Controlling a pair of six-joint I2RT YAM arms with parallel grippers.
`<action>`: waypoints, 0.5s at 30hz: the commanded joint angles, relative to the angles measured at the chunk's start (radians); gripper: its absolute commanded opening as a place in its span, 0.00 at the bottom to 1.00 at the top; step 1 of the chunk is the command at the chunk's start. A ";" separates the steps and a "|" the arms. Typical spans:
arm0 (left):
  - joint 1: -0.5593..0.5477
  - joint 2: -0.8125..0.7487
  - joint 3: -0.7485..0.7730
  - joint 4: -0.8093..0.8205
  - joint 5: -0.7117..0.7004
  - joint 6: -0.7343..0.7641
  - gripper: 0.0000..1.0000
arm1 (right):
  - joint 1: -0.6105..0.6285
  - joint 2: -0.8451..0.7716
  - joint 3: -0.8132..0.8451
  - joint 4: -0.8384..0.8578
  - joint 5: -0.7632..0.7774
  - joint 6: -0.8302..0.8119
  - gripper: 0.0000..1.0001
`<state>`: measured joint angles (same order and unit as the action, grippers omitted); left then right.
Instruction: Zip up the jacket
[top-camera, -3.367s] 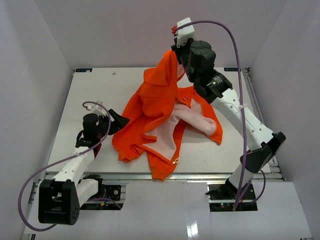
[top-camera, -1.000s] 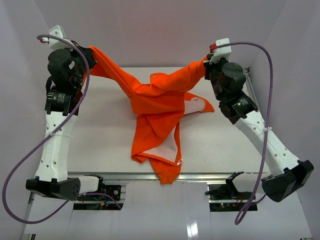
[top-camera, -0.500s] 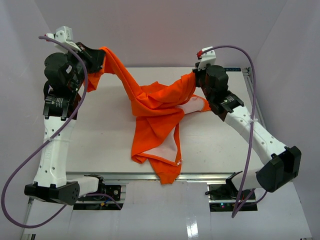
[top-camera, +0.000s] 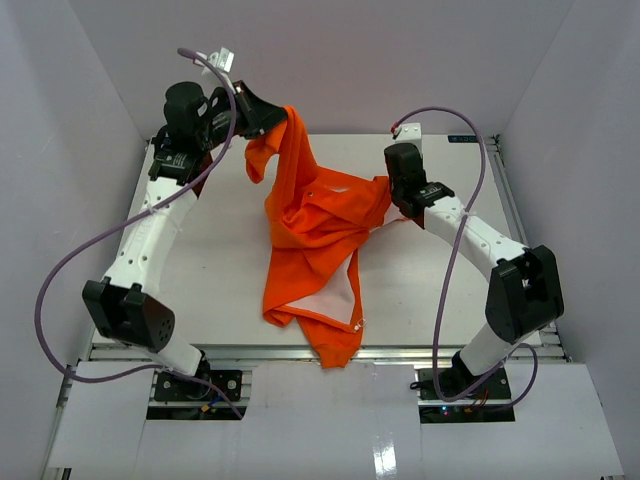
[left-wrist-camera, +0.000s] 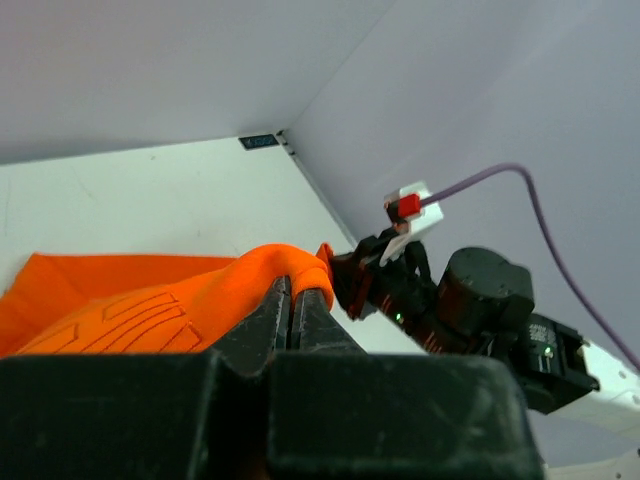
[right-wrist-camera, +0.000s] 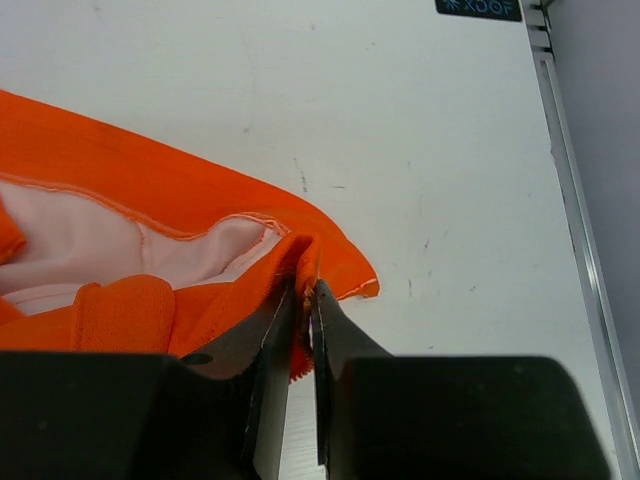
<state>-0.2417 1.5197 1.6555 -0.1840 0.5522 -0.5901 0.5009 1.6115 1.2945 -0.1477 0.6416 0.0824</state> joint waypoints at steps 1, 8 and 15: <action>-0.015 0.080 0.185 0.115 0.090 -0.056 0.00 | -0.070 0.004 0.014 0.013 0.087 0.077 0.19; -0.122 0.180 0.240 0.183 0.147 -0.077 0.00 | -0.138 -0.045 -0.064 -0.024 -0.064 0.151 0.66; -0.193 0.288 0.357 0.190 0.156 -0.088 0.00 | -0.059 -0.316 -0.270 0.058 -0.298 0.151 0.96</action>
<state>-0.4039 1.7830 1.9302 -0.0449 0.6787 -0.6617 0.3821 1.4557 1.0898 -0.1750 0.4885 0.2111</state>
